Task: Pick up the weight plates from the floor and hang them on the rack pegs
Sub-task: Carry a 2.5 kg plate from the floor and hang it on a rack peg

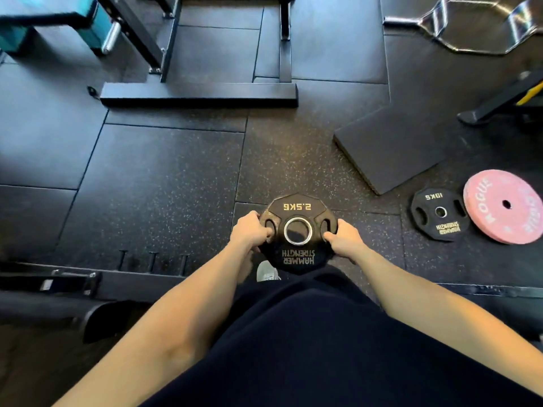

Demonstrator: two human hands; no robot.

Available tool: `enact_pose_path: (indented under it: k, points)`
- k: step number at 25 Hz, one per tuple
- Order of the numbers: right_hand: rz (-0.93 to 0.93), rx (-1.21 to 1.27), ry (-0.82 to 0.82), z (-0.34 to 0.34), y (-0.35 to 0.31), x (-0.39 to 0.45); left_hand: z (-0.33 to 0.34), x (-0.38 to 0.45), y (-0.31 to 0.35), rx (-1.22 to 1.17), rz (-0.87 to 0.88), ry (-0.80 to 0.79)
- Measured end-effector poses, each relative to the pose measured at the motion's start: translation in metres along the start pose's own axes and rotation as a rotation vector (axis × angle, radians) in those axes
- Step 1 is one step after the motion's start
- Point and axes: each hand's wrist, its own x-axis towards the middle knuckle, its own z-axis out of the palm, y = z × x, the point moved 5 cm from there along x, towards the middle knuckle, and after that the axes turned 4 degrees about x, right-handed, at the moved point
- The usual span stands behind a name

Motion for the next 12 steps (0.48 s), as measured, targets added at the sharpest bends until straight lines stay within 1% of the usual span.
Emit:
enact_pose_path:
  k: [3, 8, 9, 12]
  points:
    - [-0.001, 0.004, 0.013, -0.036, -0.040, 0.056, -0.036, 0.052, 0.048, -0.003, 0.000, -0.014]
    - [-0.074, -0.047, -0.081, -0.106, -0.111, 0.184, -0.077, 0.147, 0.124, -0.057, -0.051, 0.017]
    - [-0.099, -0.064, -0.097, -0.118, -0.126, 0.208, -0.086, 0.164, 0.138, -0.077, -0.060, 0.029]
    - [-0.189, -0.201, -0.139, -0.165, -0.186, 0.281, -0.120, 0.209, 0.184, -0.233, -0.117, 0.084]
